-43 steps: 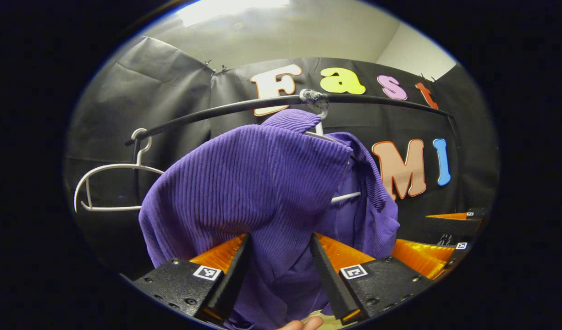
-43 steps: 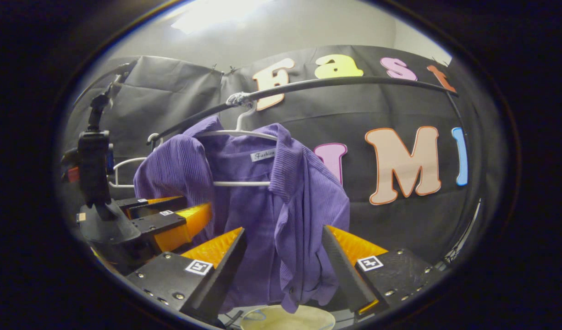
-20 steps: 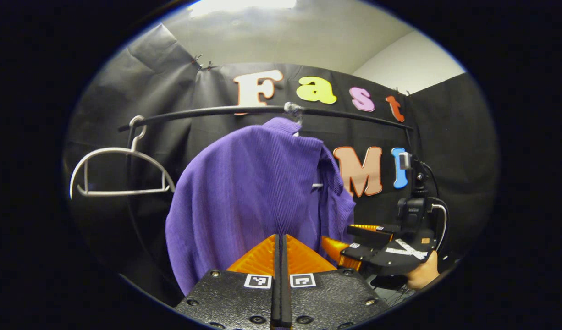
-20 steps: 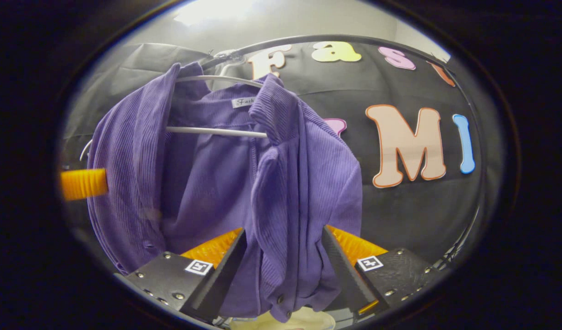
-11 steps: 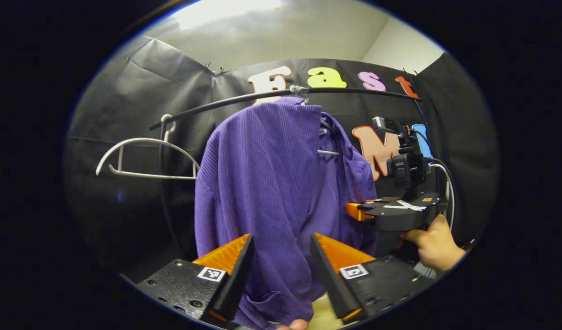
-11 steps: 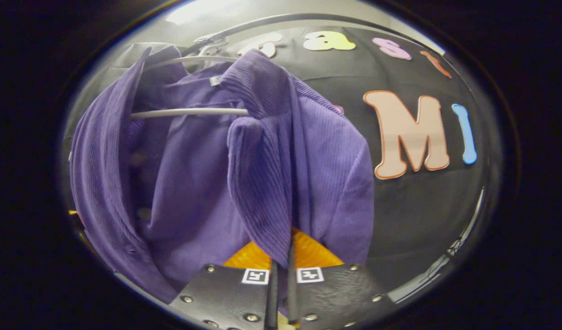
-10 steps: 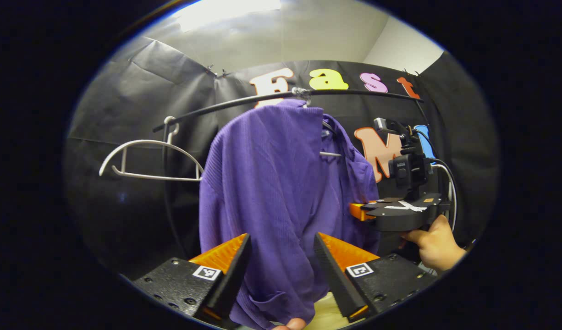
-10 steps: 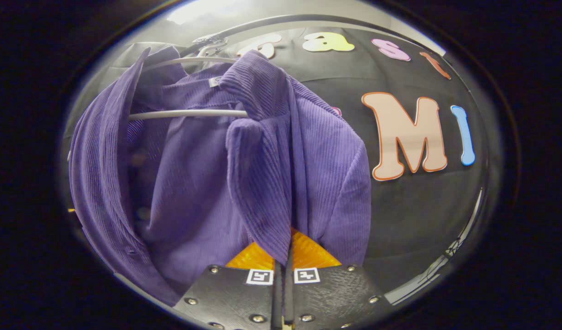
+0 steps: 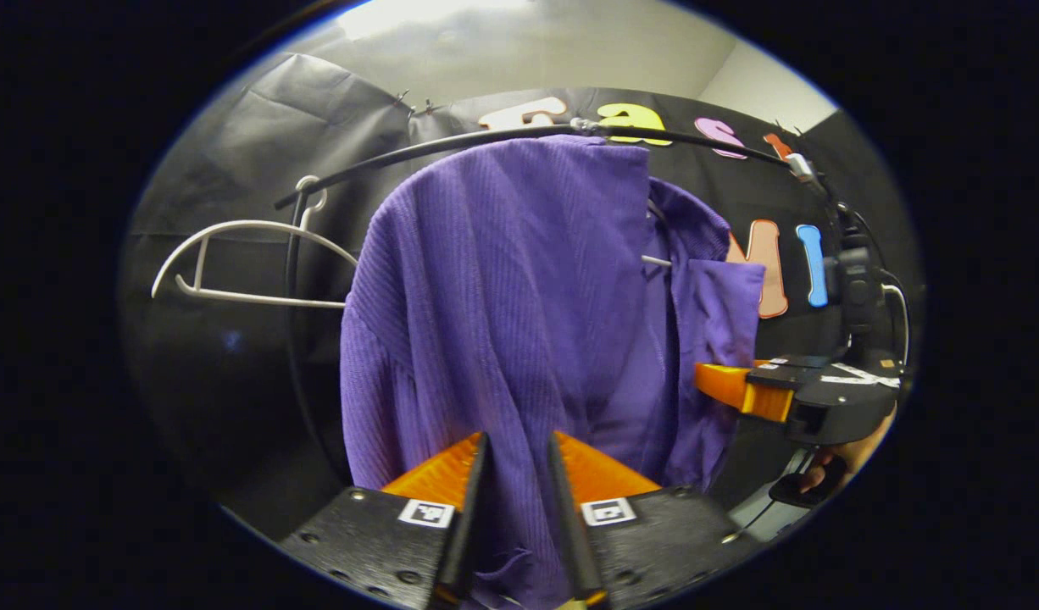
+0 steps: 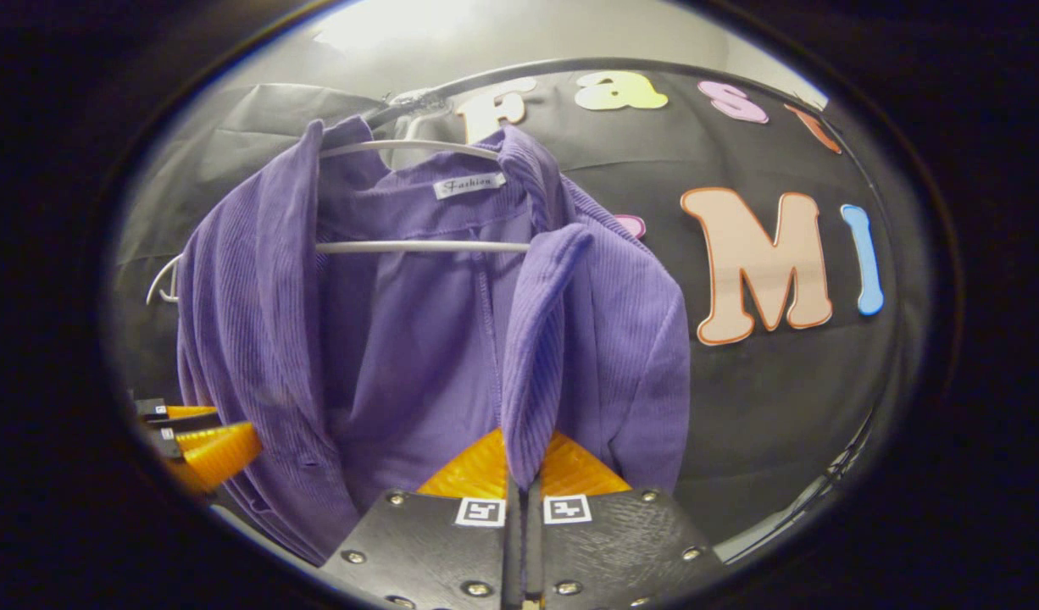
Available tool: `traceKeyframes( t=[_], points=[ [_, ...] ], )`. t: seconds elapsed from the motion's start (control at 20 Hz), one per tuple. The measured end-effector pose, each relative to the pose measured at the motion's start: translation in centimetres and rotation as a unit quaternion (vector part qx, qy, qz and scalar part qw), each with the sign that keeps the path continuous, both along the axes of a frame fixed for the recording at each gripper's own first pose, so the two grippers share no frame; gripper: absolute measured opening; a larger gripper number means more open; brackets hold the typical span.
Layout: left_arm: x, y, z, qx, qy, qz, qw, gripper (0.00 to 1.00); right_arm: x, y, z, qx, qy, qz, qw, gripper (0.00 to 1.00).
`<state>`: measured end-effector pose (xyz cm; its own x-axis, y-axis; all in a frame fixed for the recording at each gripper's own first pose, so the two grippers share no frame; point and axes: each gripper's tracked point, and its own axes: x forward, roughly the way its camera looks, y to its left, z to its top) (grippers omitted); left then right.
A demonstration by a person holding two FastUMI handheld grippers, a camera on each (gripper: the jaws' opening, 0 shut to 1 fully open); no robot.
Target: Grasp the clothes on the hanger with both hands and then place them into the laundry hamper below.
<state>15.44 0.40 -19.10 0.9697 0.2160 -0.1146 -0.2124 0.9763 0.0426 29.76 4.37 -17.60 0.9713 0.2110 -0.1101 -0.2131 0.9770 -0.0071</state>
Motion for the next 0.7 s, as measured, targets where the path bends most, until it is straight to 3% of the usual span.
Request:
traceKeyframes(
  t=[0.15,0.35,0.4,0.45,0.7],
  points=[
    [-0.8,-0.5,0.7,-0.015,-0.008,-0.03,0.999,0.0,0.4,-0.5,-0.6,-0.003,0.012,-0.008,1.0,0.02],
    [-2.8,-2.1,2.0,-0.031,-0.003,-0.101,0.994,0.0,0.6,-0.6,-1.0,-0.003,0.016,-0.004,1.0,0.06],
    [-3.7,-2.3,2.8,-0.043,-0.008,-0.116,0.992,0.0,0.6,-0.6,-0.8,-0.005,0.012,-0.002,1.0,0.0],
    [-4.6,-1.9,3.9,-0.046,-0.019,-0.126,0.991,0.0,0.6,-0.9,-0.4,-0.009,0.007,-0.005,1.0,0.02],
    [-7.6,2.7,11.0,-0.032,-0.096,-0.111,0.989,0.0,-0.4,-1.7,2.2,-0.008,-0.015,-0.027,0.999,0.02]
  ],
)
